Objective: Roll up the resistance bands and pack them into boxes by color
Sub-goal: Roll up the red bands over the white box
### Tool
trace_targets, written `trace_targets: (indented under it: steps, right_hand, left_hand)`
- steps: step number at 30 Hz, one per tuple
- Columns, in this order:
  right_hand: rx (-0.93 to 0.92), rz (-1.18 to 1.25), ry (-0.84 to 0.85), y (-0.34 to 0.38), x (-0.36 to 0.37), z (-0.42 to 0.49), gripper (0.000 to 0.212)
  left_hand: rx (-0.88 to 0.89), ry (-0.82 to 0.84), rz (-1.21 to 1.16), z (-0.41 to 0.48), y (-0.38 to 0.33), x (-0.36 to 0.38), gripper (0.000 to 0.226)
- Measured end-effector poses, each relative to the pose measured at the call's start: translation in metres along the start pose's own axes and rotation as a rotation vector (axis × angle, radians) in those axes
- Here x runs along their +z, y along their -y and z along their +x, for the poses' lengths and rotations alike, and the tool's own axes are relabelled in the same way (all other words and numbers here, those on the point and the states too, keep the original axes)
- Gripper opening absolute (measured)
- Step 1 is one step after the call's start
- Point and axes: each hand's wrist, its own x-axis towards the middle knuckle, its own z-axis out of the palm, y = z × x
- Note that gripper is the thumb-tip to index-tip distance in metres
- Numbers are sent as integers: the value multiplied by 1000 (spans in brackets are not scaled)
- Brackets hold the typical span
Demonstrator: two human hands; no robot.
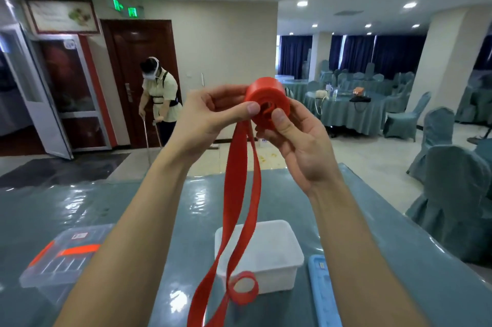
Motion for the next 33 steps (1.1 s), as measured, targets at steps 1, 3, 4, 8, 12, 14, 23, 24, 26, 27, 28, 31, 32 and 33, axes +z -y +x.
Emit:
trace_targets:
  steps: [1, 3, 4, 8, 12, 14, 23, 24, 26, 27, 28, 31, 32, 33]
  right_hand:
    - [6, 7, -4, -4, 1, -2, 67]
    - [36, 16, 1, -17, -1, -13, 63]
    - [55, -32, 6, -23, -5, -20, 56]
    - [186, -557, 76, -25, -34, -43, 51]
    - [253, -707, 176, -22, -45, -45, 55]
    - [239, -658, 133, -25, -43, -45, 53]
    - [182, -279, -104, -53, -47, -59, 60]
    - [193, -252, -109, -56, -47, -61, 64]
    - [220, -223, -106, -60, -48, -65, 67]
    - [232, -223, -100, -61, -49, -66, 68]
    - [242, -232, -91, -61, -50, -67, 71]
    - [252, -293, -27, -58, -59, -67, 70]
    - [239, -321, -6, -56, -62, -66, 64]
    - [218, -355, 4, -56, -63, -66, 57]
  left_hand:
    - [-22, 22, -10, -4, 4, 0, 42]
    - [-56, 38, 11, -16, 18, 1, 39]
    - [-70, 30, 38, -23, 27, 0, 39]
    - [-198, 104, 231, -47, 47, -15, 56]
    - [-263, 280, 434, -50, 48, -22, 56]
    - [-281, 299, 427, -51, 49, -22, 59]
    - [-296, 77, -25, -74, 78, -2, 48]
    - [-302, 71, -20, -73, 78, -2, 49]
    - [-307, 64, 6, -71, 78, -5, 52]
    - [-305, 62, 23, -70, 77, -6, 53]
    - [-300, 64, 42, -69, 76, -7, 53]
    - [-291, 67, 103, -67, 76, -8, 49]
    - [-298, 61, 116, -67, 75, -8, 50]
    - [-305, 56, 128, -67, 75, -8, 50]
